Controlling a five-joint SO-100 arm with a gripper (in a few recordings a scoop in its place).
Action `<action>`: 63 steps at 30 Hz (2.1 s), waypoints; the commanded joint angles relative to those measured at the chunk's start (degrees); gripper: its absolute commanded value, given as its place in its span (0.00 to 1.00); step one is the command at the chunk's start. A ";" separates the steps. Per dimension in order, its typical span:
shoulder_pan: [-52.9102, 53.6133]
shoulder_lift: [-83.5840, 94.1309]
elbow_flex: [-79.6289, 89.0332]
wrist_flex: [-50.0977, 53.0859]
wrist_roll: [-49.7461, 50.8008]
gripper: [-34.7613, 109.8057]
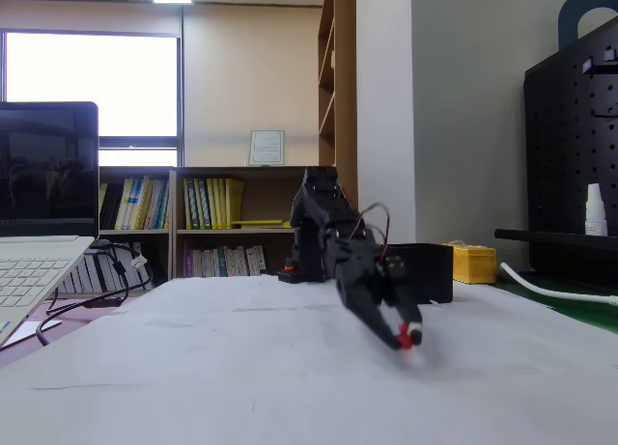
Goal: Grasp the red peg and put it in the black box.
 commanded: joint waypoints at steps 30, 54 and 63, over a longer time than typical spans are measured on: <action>-12.57 -46.32 11.43 81.91 17.14 0.24; -27.69 -47.37 5.98 100.90 28.12 0.24; -32.34 -40.87 7.12 99.93 31.11 0.24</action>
